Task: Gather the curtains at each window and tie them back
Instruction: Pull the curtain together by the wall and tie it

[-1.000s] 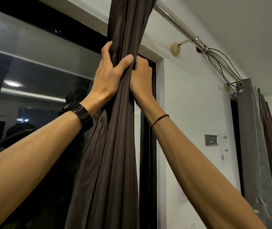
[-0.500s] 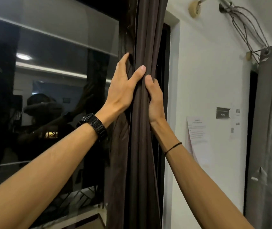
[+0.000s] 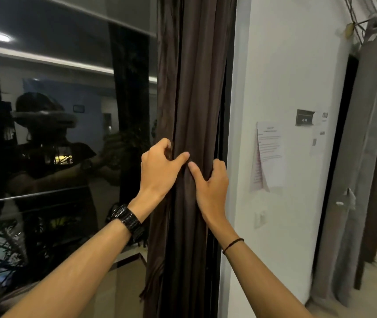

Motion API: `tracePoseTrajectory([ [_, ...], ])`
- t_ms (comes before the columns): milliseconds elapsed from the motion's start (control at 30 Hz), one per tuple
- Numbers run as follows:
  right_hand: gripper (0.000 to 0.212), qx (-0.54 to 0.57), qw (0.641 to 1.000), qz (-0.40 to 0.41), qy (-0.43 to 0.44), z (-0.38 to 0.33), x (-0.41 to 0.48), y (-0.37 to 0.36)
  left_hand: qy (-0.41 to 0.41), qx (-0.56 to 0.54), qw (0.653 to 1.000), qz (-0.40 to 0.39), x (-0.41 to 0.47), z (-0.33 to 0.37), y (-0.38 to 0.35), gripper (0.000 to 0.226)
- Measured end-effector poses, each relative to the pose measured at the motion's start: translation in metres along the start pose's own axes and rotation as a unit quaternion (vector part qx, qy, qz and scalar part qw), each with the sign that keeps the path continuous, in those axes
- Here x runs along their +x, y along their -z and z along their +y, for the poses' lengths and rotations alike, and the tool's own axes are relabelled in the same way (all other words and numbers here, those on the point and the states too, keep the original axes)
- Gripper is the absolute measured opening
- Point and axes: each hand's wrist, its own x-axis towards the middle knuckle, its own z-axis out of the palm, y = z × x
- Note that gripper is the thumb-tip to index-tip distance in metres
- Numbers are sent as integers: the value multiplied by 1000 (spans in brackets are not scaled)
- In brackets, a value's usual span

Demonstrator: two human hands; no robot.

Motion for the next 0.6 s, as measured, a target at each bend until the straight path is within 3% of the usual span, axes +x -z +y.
tracePoseTrajectory([
  [167,34,-48,997,49,21,18,-32,-1,-6,80,997,-4,-29,-21,-1,43],
  [333,25,-100,994,-1,46,35,-71,-4,32,72,991,-107,-43,-43,-3,38],
  [467,63,-143,979,-104,99,43,-106,6,84,53,981,-166,-48,-59,-3,38],
  [600,100,-202,961,-167,93,47,-135,11,90,71,977,-181,-62,-66,0,40],
])
